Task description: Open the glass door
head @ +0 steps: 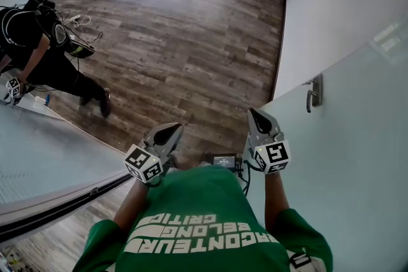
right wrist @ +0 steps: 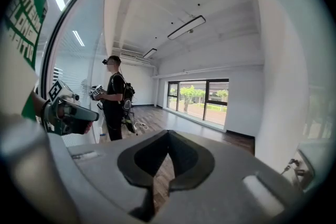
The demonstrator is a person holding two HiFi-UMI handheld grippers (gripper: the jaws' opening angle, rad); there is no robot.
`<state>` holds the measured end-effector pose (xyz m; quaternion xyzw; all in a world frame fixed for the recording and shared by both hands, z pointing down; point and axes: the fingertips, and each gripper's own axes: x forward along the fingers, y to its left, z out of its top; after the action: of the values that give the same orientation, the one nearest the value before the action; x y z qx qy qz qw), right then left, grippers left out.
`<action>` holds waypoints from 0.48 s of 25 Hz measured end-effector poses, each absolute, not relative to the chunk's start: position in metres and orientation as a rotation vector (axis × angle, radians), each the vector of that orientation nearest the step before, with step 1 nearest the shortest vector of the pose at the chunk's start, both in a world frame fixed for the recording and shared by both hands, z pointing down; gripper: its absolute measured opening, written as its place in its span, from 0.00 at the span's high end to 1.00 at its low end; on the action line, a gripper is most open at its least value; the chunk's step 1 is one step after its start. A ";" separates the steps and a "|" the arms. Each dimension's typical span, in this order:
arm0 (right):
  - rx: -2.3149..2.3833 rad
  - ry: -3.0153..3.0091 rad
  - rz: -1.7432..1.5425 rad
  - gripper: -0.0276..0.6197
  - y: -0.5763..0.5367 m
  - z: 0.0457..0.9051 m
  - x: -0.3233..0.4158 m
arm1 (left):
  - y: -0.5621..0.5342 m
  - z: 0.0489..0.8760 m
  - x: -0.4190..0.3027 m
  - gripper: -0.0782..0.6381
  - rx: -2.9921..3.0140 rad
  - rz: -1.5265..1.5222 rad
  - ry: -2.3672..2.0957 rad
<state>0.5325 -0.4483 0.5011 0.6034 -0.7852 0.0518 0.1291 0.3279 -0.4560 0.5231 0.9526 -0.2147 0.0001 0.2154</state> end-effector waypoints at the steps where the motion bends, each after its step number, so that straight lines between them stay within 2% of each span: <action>1: 1.721 -2.312 0.146 0.97 -0.451 0.502 0.521 | -0.457 0.524 0.325 0.87 2.638 -0.003 -0.610; 12: 1.490 -2.466 0.147 0.97 -0.462 0.516 0.452 | -0.461 0.528 0.293 0.87 2.601 -0.022 -0.757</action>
<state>0.4516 -0.4617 0.5161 0.5123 -0.8477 0.0506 0.1279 0.2926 -0.4611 0.5276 0.9378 -0.2728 -0.0078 0.2147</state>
